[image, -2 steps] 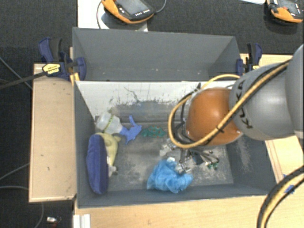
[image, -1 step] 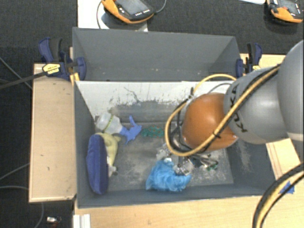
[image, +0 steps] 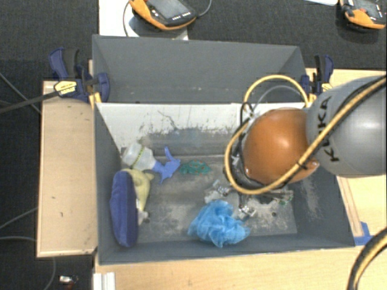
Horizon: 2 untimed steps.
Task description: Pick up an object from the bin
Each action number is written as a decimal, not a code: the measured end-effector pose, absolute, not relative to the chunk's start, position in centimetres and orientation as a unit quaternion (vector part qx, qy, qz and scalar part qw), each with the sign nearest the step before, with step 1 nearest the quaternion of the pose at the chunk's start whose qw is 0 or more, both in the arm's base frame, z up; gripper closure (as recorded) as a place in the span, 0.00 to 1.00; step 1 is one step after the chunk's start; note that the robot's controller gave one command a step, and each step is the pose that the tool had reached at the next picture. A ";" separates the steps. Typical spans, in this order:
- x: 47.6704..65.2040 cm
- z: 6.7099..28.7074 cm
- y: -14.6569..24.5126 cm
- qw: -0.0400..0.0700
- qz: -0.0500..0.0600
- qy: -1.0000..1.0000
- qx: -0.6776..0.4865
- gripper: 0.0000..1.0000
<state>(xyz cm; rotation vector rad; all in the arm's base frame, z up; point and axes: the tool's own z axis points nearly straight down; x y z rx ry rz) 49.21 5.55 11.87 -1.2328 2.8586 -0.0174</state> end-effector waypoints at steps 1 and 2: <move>49.5 17.1 4.6 0.014 -0.007 0.877 -0.480 0.00; 49.6 13.4 3.6 0.015 -0.007 0.877 -0.480 0.00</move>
Offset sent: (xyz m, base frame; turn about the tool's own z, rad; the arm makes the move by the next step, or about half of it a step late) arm 0.0048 -0.0328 -0.0487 0.2405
